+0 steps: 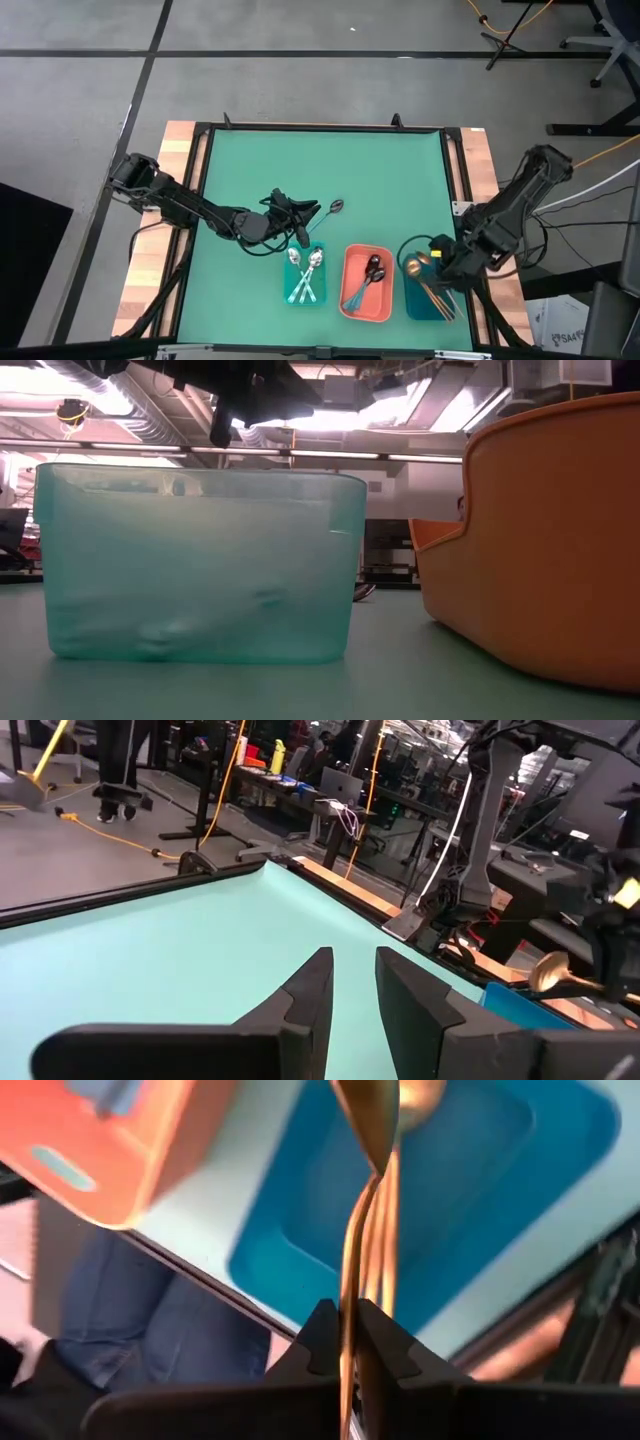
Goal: Sort silverware by color (type)
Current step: Put the golden spoon into the blue bin
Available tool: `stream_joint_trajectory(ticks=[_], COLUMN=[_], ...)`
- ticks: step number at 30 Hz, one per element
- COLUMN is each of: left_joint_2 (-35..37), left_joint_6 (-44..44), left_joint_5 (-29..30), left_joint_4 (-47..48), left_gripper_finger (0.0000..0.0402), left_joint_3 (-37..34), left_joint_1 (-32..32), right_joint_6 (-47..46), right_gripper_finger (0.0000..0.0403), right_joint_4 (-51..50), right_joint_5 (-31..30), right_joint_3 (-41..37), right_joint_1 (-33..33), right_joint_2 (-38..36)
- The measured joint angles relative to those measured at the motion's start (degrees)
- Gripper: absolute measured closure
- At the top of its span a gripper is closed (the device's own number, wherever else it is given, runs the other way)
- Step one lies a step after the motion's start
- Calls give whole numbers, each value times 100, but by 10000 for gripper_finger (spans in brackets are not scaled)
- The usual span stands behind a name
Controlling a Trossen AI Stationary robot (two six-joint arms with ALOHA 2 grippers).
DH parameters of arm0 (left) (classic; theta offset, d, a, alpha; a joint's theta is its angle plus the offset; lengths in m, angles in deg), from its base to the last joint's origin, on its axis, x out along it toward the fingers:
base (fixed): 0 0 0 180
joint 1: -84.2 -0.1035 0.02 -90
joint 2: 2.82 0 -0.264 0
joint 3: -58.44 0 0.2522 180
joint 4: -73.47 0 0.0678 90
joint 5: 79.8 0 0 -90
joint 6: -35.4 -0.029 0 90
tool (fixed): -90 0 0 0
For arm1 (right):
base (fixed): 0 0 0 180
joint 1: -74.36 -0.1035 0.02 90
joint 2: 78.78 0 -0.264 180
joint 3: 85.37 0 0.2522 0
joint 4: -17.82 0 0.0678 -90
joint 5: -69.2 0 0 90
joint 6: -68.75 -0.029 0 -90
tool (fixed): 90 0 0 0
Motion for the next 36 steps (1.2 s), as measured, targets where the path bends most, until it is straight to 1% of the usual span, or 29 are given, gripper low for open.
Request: stream_joint_trajectory(ticks=[6,9,12,17,21,25,32,36], left_joint_2=[0,0,0,0,0,0,0,0], left_joint_6=[-1,1,-2,0,0,-2,-2,0], left_joint_5=[1,1,1,1,1,1,1,1], left_joint_4=[0,-2,-4,-4,-4,-4,-3,-2], left_gripper_finger=[328,328,328,328,328,328,328,328], left_joint_3=[0,0,0,0,0,0,0,0], left_joint_1=[0,0,0,1,2,2,2,1], right_joint_6=[-113,-78,227,932,1362,1619,1717,1714], right_gripper_finger=[402,402,402,402,402,402,402,402], right_joint_4=[-73,-52,-59,-11,217,614,1305,1366], right_joint_5=[565,902,1192,1565,1926,2242,2456,2491], right_joint_3=[-2,-32,-108,-268,-542,-855,-1388,-1506], right_joint_1=[-3,153,346,845,1223,1466,1575,1564], right_joint_2=[471,703,858,965,965,962,965,962])
